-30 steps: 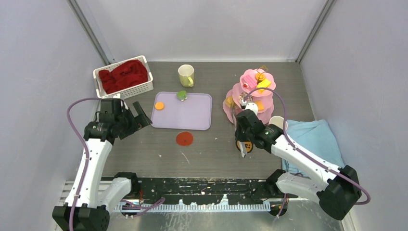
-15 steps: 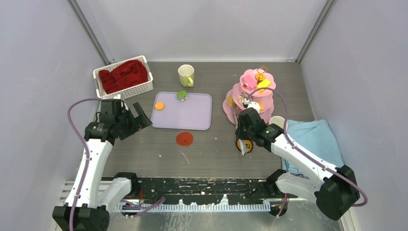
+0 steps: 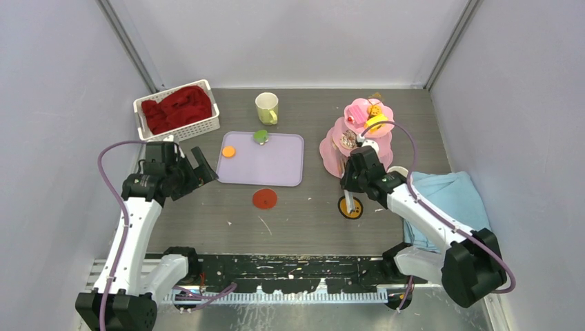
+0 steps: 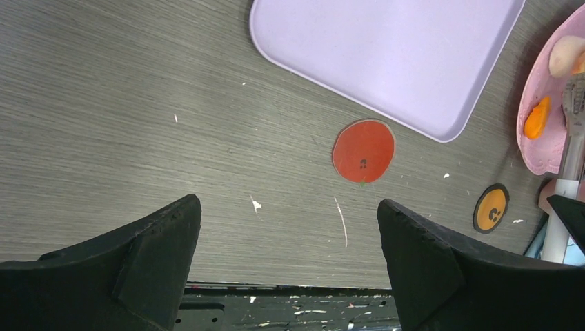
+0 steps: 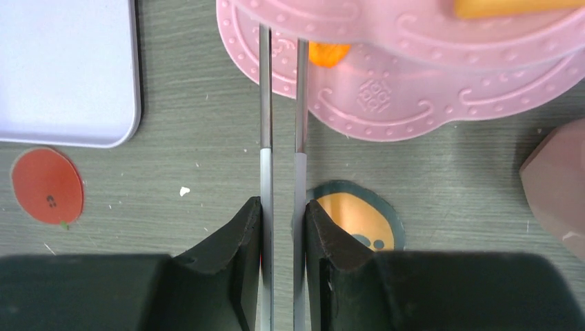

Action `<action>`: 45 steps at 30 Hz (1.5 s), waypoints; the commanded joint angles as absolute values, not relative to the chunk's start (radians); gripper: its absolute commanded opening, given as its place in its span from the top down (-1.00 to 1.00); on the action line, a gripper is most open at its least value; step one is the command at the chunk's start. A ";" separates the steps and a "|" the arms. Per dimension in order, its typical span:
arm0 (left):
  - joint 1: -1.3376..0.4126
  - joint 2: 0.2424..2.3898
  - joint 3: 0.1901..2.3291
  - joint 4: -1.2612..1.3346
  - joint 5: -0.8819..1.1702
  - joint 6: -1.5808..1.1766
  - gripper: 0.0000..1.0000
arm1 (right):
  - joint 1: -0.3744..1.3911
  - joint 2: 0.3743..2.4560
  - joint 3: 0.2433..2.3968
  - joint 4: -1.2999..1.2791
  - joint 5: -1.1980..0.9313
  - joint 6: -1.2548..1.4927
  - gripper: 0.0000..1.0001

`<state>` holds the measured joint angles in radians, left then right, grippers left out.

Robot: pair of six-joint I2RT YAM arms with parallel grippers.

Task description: Serve the afternoon tea

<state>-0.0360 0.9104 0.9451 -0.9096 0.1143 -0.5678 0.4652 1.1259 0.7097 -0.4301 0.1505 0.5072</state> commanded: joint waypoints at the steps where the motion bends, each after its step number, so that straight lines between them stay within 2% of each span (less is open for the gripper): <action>1: -0.029 0.923 0.953 -0.879 0.118 -0.553 -0.96 | 0.435 1.151 0.774 -0.307 0.139 0.511 0.99; 9: -0.029 0.935 0.951 -0.870 0.108 -0.544 -0.96 | 0.426 1.148 0.779 -0.302 0.048 0.500 0.99; 19: -0.034 0.965 0.959 -0.832 0.216 -0.547 -0.96 | 0.425 1.060 0.752 -0.504 -0.081 0.411 0.99; 28: -0.177 0.990 1.011 -0.833 0.168 -0.556 -0.96 | 0.426 0.968 0.782 -0.628 -0.129 0.362 0.99; 35: -0.206 0.996 1.009 -0.830 0.162 -0.575 -0.95 | 0.425 0.924 0.809 -0.696 -0.149 0.365 0.99; 43: -0.278 1.049 1.024 -0.771 0.153 -0.592 -0.95 | 0.425 0.808 1.004 -0.802 -0.211 0.362 0.99; 45: -0.285 1.059 1.024 -0.761 0.154 -0.594 -0.95 | 0.426 0.798 1.079 -0.827 -0.152 0.350 0.99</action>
